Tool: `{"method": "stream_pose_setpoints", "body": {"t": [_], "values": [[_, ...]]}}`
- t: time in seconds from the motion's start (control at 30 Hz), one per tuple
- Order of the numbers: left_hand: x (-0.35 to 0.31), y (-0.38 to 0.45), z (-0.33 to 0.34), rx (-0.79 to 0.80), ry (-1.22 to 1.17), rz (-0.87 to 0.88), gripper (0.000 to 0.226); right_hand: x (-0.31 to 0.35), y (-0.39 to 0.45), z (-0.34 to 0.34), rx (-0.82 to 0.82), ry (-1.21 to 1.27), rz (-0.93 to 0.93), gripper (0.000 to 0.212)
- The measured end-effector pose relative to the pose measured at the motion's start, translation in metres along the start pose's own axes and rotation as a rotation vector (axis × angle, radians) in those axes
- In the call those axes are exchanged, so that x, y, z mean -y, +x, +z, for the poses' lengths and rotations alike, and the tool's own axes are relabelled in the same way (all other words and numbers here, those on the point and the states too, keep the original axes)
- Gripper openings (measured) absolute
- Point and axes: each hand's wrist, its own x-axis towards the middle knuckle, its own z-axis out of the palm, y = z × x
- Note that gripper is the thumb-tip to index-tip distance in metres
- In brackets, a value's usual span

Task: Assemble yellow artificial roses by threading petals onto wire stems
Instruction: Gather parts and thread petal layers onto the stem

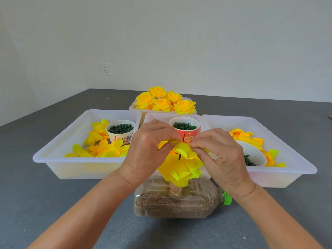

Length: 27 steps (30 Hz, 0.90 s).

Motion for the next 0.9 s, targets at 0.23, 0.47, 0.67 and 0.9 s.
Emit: {"method": "stream_pose_setpoints", "body": {"t": [0.23,0.47,0.67,0.9], "values": [[0.0,-0.005,0.001,0.012,0.02,0.071,0.004,-0.005,-0.002,0.002,0.032,-0.051,0.0,0.006],[-0.002,-0.01,0.002,0.037,-0.068,-0.098,0.022,-0.006,-0.002,0.008,0.079,-0.002,0.026,0.006],[-0.001,-0.013,0.002,0.071,-0.08,-0.092,0.015,-0.007,-0.005,0.008,0.115,0.103,0.059,0.009],[0.005,-0.02,0.002,0.142,0.001,0.013,0.013,-0.009,-0.007,0.004,0.139,0.153,0.072,0.018]]}}
